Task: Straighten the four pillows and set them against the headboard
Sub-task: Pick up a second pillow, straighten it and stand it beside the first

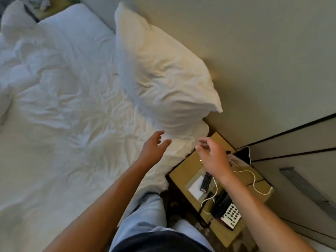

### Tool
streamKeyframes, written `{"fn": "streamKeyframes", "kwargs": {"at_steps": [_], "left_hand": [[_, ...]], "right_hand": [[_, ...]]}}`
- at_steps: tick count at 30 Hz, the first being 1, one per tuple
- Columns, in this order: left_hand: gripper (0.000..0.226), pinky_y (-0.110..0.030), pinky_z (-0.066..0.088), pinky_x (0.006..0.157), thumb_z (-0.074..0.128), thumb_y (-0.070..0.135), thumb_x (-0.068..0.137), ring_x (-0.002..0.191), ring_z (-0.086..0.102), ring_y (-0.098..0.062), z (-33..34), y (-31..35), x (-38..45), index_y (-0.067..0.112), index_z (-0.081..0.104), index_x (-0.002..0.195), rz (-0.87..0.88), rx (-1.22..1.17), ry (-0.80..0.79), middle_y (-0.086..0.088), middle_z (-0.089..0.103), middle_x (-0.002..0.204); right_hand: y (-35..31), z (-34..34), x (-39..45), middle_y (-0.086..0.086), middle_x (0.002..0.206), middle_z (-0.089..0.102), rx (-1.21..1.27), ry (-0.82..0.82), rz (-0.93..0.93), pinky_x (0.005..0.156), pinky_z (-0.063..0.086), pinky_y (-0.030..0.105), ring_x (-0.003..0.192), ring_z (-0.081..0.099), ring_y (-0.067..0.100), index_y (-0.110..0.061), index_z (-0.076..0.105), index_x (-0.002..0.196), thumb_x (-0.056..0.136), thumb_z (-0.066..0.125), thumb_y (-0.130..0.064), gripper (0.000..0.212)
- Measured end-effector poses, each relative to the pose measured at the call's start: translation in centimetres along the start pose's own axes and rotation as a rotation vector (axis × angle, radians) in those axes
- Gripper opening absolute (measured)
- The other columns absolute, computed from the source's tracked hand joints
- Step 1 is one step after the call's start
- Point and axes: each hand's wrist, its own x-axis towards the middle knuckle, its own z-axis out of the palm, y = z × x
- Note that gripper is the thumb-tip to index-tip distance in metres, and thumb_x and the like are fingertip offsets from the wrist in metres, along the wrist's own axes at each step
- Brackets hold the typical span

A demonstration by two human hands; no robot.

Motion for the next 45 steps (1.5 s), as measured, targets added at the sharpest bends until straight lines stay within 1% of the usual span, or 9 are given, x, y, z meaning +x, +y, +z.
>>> {"fn": "streamKeyframes", "kwargs": {"at_steps": [3,6,10,13,23,29,34,41,45], "left_hand": [[0.041,-0.034,0.054,0.096,0.063,0.045,0.095,0.115,0.063,-0.012,-0.7,-3.8,-7.2,0.028,0.061,0.132,-0.072,-0.109,0.101,0.003,0.066,0.126],[0.030,-0.041,0.058,0.095,0.062,0.040,0.098,0.107,0.068,-0.011,-2.3,-7.9,-14.5,0.025,0.067,0.123,-0.149,-0.209,0.235,0.003,0.071,0.114],[0.014,-0.039,0.061,0.088,0.059,0.035,0.101,0.097,0.071,-0.008,-4.9,-13.4,-24.9,0.030,0.068,0.110,-0.230,-0.354,0.452,0.005,0.074,0.104],[0.017,-0.032,0.060,0.086,0.057,0.035,0.102,0.101,0.071,-0.008,-5.6,-17.6,-32.6,0.027,0.068,0.113,-0.317,-0.469,0.606,0.004,0.075,0.105],[0.017,-0.039,0.061,0.086,0.057,0.031,0.102,0.098,0.071,-0.012,-7.5,-31.7,-53.2,0.027,0.073,0.102,-0.547,-0.815,1.082,0.001,0.076,0.100],[0.017,-0.039,0.060,0.086,0.057,0.031,0.101,0.096,0.070,-0.011,-11.7,-39.6,-59.4,0.026,0.073,0.097,-0.625,-0.905,1.100,0.003,0.076,0.096],[0.017,-0.036,0.061,0.083,0.058,0.033,0.101,0.091,0.071,-0.008,-18.4,-43.1,-58.7,0.028,0.073,0.097,-0.561,-0.880,1.018,0.006,0.076,0.093],[0.018,-0.033,0.060,0.081,0.059,0.033,0.101,0.090,0.073,-0.008,-31.0,-46.0,-54.1,0.022,0.072,0.104,-0.395,-0.831,0.939,0.005,0.077,0.095],[0.018,-0.030,0.060,0.079,0.057,0.036,0.101,0.089,0.071,-0.004,-37.0,-48.3,-53.6,0.025,0.072,0.103,-0.466,-0.769,0.972,0.008,0.075,0.094]], "right_hand": [[1.7,2.0,-3.8,-0.019,0.105,0.071,0.004,-0.155,-0.010,0.083,0.053,0.022,0.100,0.064,-0.006,-0.032,0.069,0.114,0.103,0.062,-0.037,0.014],[1.9,4.8,-7.1,-0.016,0.098,0.075,-0.041,-0.319,-0.037,0.083,0.055,0.026,0.095,0.067,-0.004,-0.032,0.073,0.106,0.102,0.065,-0.035,0.009],[-0.9,9.8,-11.1,-0.009,0.088,0.078,-0.085,-0.485,-0.106,0.086,0.060,0.039,0.087,0.073,0.003,-0.030,0.073,0.094,0.105,0.059,-0.037,0.019],[-4.3,14.9,-14.3,-0.007,0.085,0.077,-0.149,-0.609,-0.207,0.085,0.060,0.045,0.083,0.072,0.007,-0.028,0.072,0.085,0.106,0.056,-0.040,0.028],[-17.1,35.6,-29.8,-0.011,0.094,0.076,-0.232,-0.947,-0.582,0.082,0.057,0.028,0.090,0.071,0.004,-0.035,0.070,0.105,0.103,0.059,-0.040,0.012],[-18.7,43.8,-37.6,-0.016,0.101,0.072,-0.287,-0.943,-0.608,0.074,0.047,0.014,0.095,0.063,-0.012,-0.034,0.069,0.114,0.103,0.062,-0.041,0.015],[-17.8,46.0,-39.1,-0.016,0.103,0.072,-0.358,-0.877,-0.515,0.067,0.047,0.003,0.093,0.064,-0.013,-0.034,0.068,0.115,0.103,0.062,-0.040,0.015],[-19.3,51.3,-36.7,-0.014,0.103,0.074,-0.376,-0.787,-0.389,0.076,0.049,0.018,0.097,0.068,0.001,-0.032,0.070,0.110,0.102,0.064,-0.037,0.012],[-22.8,58.4,-35.0,-0.013,0.101,0.073,-0.399,-0.838,-0.396,0.074,0.050,0.022,0.094,0.067,0.002,-0.030,0.069,0.113,0.103,0.061,-0.038,0.015]]}}
